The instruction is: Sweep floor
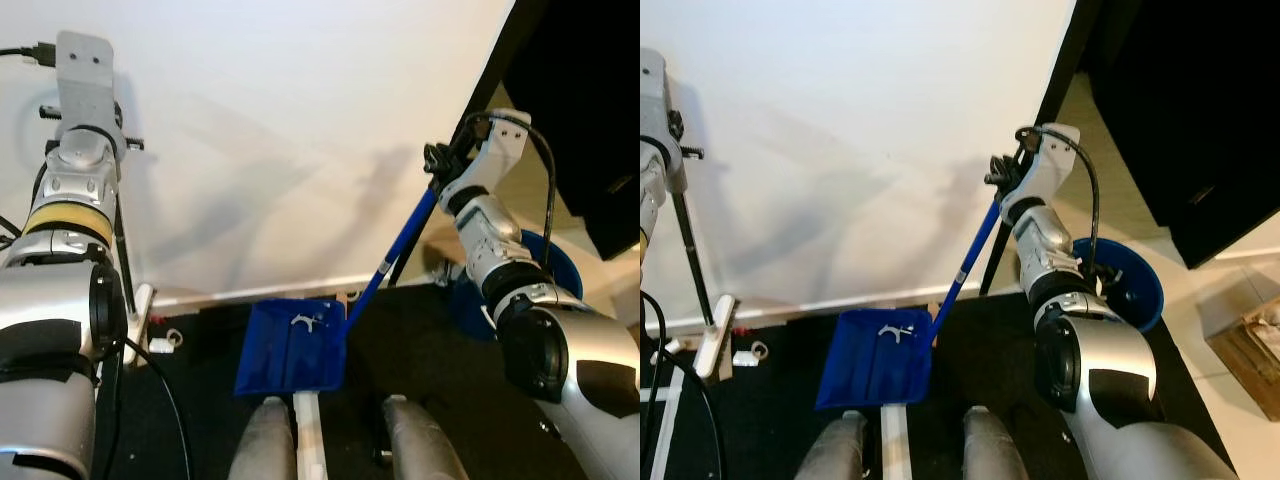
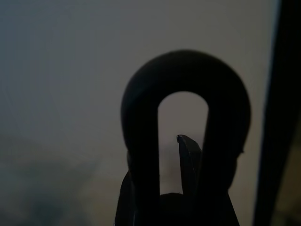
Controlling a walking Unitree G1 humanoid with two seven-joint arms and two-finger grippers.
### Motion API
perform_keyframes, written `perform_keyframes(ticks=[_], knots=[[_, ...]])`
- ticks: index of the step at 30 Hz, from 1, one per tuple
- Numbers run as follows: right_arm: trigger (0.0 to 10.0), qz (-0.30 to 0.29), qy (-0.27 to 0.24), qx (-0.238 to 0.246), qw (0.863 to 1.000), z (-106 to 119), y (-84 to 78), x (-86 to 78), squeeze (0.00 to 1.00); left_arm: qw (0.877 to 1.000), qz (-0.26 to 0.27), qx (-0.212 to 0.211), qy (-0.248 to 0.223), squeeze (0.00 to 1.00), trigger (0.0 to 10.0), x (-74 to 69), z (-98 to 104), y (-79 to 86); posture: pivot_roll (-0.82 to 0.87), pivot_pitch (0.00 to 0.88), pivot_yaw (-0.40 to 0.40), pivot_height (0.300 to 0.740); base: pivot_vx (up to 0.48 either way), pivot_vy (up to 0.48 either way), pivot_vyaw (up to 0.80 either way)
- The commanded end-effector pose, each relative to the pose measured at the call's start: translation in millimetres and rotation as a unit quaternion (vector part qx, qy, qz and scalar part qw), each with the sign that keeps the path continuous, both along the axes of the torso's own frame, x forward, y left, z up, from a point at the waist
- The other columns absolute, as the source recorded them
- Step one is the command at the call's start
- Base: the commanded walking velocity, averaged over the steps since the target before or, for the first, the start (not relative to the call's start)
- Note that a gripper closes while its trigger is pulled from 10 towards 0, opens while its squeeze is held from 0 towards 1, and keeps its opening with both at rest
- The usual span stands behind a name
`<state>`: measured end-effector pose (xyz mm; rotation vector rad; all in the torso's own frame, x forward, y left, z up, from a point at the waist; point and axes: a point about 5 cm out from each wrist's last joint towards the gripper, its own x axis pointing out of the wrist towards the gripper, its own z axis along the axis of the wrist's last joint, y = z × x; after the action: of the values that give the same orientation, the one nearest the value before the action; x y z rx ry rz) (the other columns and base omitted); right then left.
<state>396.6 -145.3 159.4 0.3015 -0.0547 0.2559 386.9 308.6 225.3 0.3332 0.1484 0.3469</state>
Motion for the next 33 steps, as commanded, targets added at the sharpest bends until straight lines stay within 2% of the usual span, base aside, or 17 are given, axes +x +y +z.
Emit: perform_keyframes(ticks=[1, 2, 4, 7, 8, 10, 14, 16, 18, 20, 21, 24, 25, 33], knots=[[10.0, 0.009, -0.032, 0.004, 0.999, 16.1, -1.4, 4.0, 0.0, 0.999, 0.026, 0.028, -0.007, 0.0, 10.0, -5.5, 6.5, 13.8, 0.12, 0.0, 0.014, 0.74, 0.0, 0.0, 0.0], [10.0, 0.02, -0.046, -0.011, 0.999, 19.8, -1.9, 3.9, 0.0, 0.999, 0.029, 0.039, -0.015, 0.0, 10.0, -7.6, 6.6, 16.9, 0.12, 0.0, 0.002, 0.74, 0.0, 0.0, 0.0], [10.0, 0.023, -0.051, -0.013, 0.998, 21.2, -2.9, 3.8, 0.0, 0.999, 0.029, 0.031, -0.022, 0.0, 10.0, -8.3, 6.7, 18.0, 0.12, 0.0, 0.002, 0.74, 0.0, 0.0, 0.0], [10.0, 0.014, -0.06, -0.001, 0.998, 17.8, -9.3, 1.1, 0.0, 0.999, 0.023, 0.006, -0.041, 0.0, 10.0, -11.9, -0.1, 20.2, 0.14, 0.0, -0.02, 0.74, 0.0, 0.0, 0.0], [10.0, 0.008, -0.051, 0.0, 0.999, 7.2, -12.9, -3.1, 0.0, 0.999, 0.02, 0.0, -0.035, 0.0, 10.0, -15.7, -13.2, 20.7, 0.14, 0.0, -0.028, 0.74, 0.0, 0.0, 0.0], [10.0, 0.012, -0.05, -0.003, 0.999, -3.6, -17.8, -9.1, 0.0, 0.999, 0.023, -0.012, -0.032, 0.0, 10.0, -20.9, -23.4, 24.1, 0.14, 0.0, -0.024, 0.74, 0.0, 0.0, 0.0], [10.0, 0.012, -0.056, 0.003, 0.998, -11.2, -23.1, -14.7, 0.0, 0.999, 0.03, -0.008, -0.028, 0.0, 10.0, -26.6, -27.4, 30.9, 0.13, 0.0, -0.01, 0.74, 0.0, 0.0, 0.0], [10.0, 0.007, -0.058, -0.016, 0.998, -26.1, -32.1, -25.5, 0.0, 0.999, 0.03, 0.002, -0.032, 0.0, 10.0, -34.1, -30.8, 37.8, 0.12, 0.0, -0.001, 0.74, 0.0, 0.0, 0.0], [10.0, 0.001, -0.057, -0.013, 0.998, -31.5, -35.6, -29.5, 0.0, 0.999, 0.032, -0.003, -0.034, 0.0, 10.0, -36.7, -34.5, 38.6, 0.12, 0.0, -0.001, 0.74, 0.0, 0.0, 0.0], [10.0, 0.003, -0.058, -0.032, 0.998, -37.7, -38.4, -34.7, 0.0, 0.999, 0.028, 0.012, -0.029, 0.0, 10.0, -38.9, -38.9, 37.7, 0.12, 0.0, -0.006, 0.74, 0.0, 0.0, 0.0], [10.0, -0.016, -0.051, -0.025, 0.998, -44.6, -46.1, -39.6, 0.0, 0.999, 0.024, 0.017, -0.04, 0.0, 10.0, -40.1, -38.6, 35.4, 0.13, 0.0, -0.012, 0.74, 0.0, 0.0, 0.0], [10.0, -0.025, -0.048, -0.018, 0.998, -46.6, -49.2, -40.9, 0.0, 0.999, 0.024, 0.016, -0.045, 0.0, 10.0, -40.6, -38.0, 34.8, 0.13, 0.0, -0.015, 0.74, 0.0, 0.0, 0.0], [10.0, -0.043, -0.043, -0.005, 0.998, -49.8, -54.9, -43.3, 0.0, 0.998, 0.03, 0.015, -0.051, 0.0, 10.0, -42.0, -37.4, 34.6, 0.13, 0.0, -0.015, 0.74, 0.0, 0.0, 0.0], [10.0, -0.041, -0.06, -0.014, 0.997, -49.0, -53.8, -45.9, 0.0, 0.996, 0.041, 0.044, -0.068, 0.0, 10.0, -49.0, -27.4, 34.2, 0.15, 0.0, -0.032, 0.74, 0.0, 0.439, 0.0]])
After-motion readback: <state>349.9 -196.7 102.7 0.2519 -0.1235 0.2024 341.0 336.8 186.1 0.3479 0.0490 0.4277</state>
